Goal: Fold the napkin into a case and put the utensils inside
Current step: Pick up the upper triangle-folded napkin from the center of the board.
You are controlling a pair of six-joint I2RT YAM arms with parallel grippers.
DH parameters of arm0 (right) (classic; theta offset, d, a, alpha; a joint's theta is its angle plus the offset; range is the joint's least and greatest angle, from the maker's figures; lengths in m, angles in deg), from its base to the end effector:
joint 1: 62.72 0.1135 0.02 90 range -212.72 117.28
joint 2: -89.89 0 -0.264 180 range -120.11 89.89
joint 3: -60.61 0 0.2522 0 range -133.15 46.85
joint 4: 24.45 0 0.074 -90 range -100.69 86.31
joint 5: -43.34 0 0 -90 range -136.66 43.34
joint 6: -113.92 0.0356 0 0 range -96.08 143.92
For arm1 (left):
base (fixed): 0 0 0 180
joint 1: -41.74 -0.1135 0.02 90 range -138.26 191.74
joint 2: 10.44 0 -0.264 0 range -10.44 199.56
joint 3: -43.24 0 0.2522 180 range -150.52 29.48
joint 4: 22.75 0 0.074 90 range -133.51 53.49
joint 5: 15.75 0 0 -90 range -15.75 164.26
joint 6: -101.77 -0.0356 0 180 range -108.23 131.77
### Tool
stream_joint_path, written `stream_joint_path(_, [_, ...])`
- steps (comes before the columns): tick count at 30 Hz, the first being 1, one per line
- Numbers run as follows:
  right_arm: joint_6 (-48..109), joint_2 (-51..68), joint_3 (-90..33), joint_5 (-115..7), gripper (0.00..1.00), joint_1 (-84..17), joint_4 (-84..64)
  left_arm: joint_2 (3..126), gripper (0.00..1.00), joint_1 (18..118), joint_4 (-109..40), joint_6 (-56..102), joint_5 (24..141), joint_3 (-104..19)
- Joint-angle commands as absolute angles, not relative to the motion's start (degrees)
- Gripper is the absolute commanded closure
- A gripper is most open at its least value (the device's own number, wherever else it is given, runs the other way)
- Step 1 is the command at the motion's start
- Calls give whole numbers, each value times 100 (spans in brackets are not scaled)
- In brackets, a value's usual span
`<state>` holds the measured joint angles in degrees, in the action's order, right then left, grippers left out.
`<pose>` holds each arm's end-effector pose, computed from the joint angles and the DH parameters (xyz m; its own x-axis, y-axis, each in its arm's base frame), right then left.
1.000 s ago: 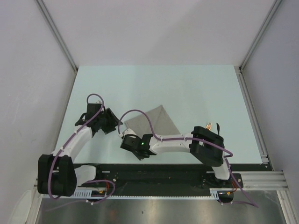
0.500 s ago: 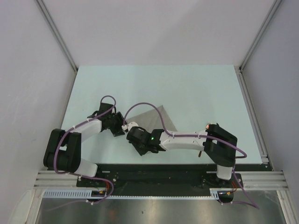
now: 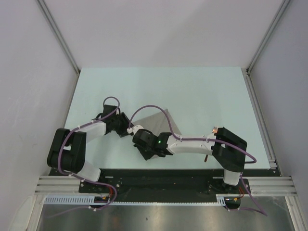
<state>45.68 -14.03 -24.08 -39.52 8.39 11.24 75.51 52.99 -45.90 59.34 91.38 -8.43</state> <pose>0.1287 0.3623 0.1972 -0.5855 -0.5750 -0.5715 -0.7522 0.6482 0.1186 0.2607 -0.0625 0.1438 -0.8101 -0.5580 -0.1800 -0.3794 0.7329 -0.5648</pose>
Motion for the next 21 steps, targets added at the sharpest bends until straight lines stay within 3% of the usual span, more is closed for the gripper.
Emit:
stream_joint_path(1, [4537, -1022, -2346, -4006, 100, 803, 908, 7912, 47, 5308, -4407, 6081, 8946, -928])
stream_joint_path(8, [4555, -925, -2267, -4042, 100, 715, 820, 7983, 54, 5299, -4618, 6090, 8665, -1060])
stream_joint_path(13, [4537, -864, -2267, -4051, 100, 706, 794, 7938, 73, 5299, -4662, 6055, 8524, -1112])
stream_joint_path(17, [4441, -899, -2293, -4094, 100, 680, 759, 7974, 100, 5264, -4618, 5915, 8586, -1191])
stream_joint_path(21, [4326, -1030, -2556, -4139, 100, 759, 758, 7467, 100, 5212, -5101, 5660, 8261, -1490])
